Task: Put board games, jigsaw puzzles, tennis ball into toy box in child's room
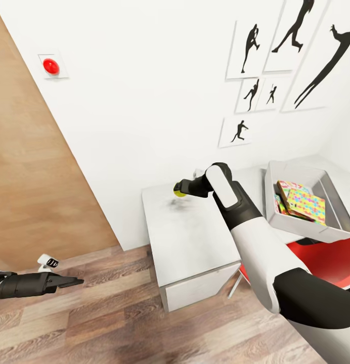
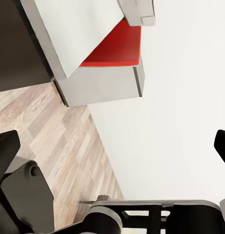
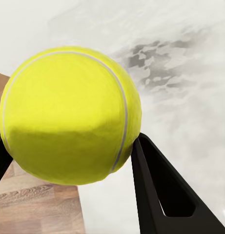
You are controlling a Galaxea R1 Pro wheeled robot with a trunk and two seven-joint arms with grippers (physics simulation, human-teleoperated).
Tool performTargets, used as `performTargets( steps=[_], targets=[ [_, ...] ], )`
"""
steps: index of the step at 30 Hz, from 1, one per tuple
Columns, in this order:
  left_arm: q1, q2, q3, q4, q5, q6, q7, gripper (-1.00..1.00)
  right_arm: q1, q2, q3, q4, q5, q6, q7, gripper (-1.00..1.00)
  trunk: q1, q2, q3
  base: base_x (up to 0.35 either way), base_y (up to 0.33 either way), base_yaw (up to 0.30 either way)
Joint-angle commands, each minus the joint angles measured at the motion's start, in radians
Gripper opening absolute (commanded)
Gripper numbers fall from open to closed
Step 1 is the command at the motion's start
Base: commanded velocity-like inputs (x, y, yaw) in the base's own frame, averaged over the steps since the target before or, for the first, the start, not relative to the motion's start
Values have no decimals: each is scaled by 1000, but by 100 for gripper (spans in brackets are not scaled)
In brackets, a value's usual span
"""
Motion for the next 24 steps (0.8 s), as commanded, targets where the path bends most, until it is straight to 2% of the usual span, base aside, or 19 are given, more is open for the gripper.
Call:
performTargets(
  steps=[1,24],
  targets=[
    [-2,1,-7,0,6,11,-3,100,1,0,0,0,-12,0,-14,-100,1,-2,0,0,0,0],
    [-3,-11,-6,13,6,10,-3,100,5,0,0,-1,-14,0,-13,-100,1,-2,38,0,0,0]
  ],
)
